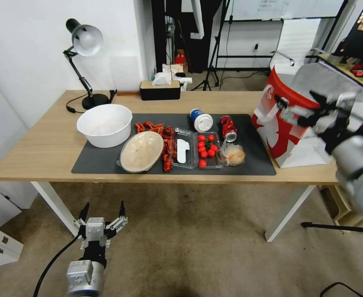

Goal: Pick up the trash from the table and place it into the takeout bag.

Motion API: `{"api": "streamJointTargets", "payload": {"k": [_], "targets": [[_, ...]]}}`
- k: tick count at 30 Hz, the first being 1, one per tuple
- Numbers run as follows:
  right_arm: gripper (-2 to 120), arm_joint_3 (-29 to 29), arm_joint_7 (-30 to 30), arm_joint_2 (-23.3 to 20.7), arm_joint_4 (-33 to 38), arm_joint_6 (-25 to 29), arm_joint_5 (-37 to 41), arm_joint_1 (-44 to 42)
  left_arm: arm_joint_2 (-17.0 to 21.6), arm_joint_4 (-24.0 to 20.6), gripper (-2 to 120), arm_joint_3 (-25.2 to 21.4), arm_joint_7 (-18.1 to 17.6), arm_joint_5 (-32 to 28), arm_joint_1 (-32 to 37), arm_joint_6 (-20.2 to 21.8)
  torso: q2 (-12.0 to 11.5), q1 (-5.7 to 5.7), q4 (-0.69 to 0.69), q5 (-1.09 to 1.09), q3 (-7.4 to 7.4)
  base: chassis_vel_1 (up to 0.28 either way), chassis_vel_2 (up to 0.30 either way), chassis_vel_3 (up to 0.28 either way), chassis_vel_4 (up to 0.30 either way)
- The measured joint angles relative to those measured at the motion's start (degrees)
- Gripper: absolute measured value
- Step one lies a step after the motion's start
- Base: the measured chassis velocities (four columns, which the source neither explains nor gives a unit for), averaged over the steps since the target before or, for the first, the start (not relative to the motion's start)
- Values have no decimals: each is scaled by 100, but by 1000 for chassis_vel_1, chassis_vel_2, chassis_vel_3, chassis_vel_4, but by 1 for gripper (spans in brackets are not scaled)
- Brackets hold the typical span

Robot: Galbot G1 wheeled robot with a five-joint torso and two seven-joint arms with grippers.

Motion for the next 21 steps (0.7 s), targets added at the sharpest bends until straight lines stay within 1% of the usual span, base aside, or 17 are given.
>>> {"api": "streamJointTargets", "payload": {"k": [1,2,4,5,6,7,8,10,11,12,14,15,17,21], "targets": [[100,-6,-81,239,58,0,-213,-271,1,0,100,-1,5,-5,2,-3,0,0,0,-1,0,0,0,0,0],[100,-6,-81,239,58,0,-213,-271,1,0,100,-1,5,-5,2,-3,0,0,0,-1,0,0,0,0,0],[100,-81,-240,672,115,0,-640,-726,7,-1,100,-3,10,-22,8,-11,0,0,-1,-1,0,0,0,0,0],[100,-81,-240,672,115,0,-640,-726,7,-1,100,-3,10,-22,8,-11,0,0,-1,-1,0,0,0,0,0],[100,-125,-324,867,112,0,-846,-925,15,-3,100,-6,12,-44,9,-14,0,0,-1,0,0,0,0,0,0],[100,-148,-374,968,102,0,-962,-1029,20,-3,100,-9,13,-56,9,-15,0,0,-1,0,0,0,0,0,0],[100,-214,-484,1235,37,1,-1282,-1311,28,-3,100,-13,16,-84,5,-16,0,0,0,-2,0,0,0,0,0],[100,-235,-520,1315,10,0,-1385,-1397,31,-3,100,-14,16,-88,3,-16,0,0,-1,-2,0,0,0,0,0],[100,-321,-671,1620,-144,0,-1785,-1729,42,0,100,-15,19,-110,-16,-18,0,0,-2,-1,0,0,0,0,0],[100,-321,-671,1620,-144,0,-1785,-1729,42,0,100,-15,19,-110,-16,-18,0,0,-2,-1,0,0,0,0,0],[100,-407,-813,1881,-318,0,-2076,-2017,58,21,100,-7,21,-128,-37,-19,0,0,-1,-1,0,0,0,0,0],[100,-407,-813,1881,-318,0,-2076,-2017,58,21,100,-7,21,-128,-37,-19,0,0,-1,-1,0,0,0,0,0],[100,-442,-946,2068,-461,0,-2269,-2208,77,44,100,9,23,-140,-58,-21,0,0,-1,-1,0,0,0,0,0],[100,-458,-1066,2163,-551,0,-2322,-2307,91,75,100,24,23,-158,-80,-24,-1,0,0,-1,0,0,0,0,0]]}}
